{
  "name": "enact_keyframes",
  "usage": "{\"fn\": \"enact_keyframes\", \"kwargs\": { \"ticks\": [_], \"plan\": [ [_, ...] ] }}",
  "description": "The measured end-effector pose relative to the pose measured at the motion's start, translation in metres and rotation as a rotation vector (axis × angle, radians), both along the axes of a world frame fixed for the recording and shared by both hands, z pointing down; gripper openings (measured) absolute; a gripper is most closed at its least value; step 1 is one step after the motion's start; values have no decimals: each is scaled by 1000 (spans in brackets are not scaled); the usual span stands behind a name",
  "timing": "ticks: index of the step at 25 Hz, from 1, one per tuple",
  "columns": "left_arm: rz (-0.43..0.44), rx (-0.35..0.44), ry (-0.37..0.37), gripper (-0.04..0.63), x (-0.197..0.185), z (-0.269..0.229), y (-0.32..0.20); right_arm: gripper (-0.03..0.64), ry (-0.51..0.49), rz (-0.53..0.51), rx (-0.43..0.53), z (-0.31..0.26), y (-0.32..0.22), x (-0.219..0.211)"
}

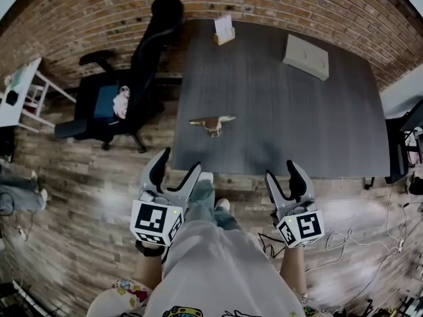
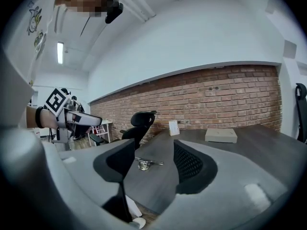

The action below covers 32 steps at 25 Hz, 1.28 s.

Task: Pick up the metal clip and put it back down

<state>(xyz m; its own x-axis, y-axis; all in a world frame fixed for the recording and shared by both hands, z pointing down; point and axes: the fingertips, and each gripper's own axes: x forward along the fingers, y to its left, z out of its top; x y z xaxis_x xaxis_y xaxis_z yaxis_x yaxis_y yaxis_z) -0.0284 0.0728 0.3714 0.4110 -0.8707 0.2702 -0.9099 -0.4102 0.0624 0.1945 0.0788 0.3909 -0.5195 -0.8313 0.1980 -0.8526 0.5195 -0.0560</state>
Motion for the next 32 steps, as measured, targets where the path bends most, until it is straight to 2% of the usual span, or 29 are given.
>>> {"fn": "enact_keyframes", "kwargs": {
  "ticks": [6,18,25,32],
  "plan": [
    [35,4,12,325,-3,-3,-48,250,13,19,-7,-3,-44,-11],
    [104,25,16,331,-37,-13,-154,262,17,35,0,-9,-148,-63],
    [132,2,24,341,-38,-8,-175,281,27,29,-24,-9,-167,-76],
    [92,-12,23,344,-36,-4,-174,298,17,-12,-38,-9,-171,-72]
  ]
}}
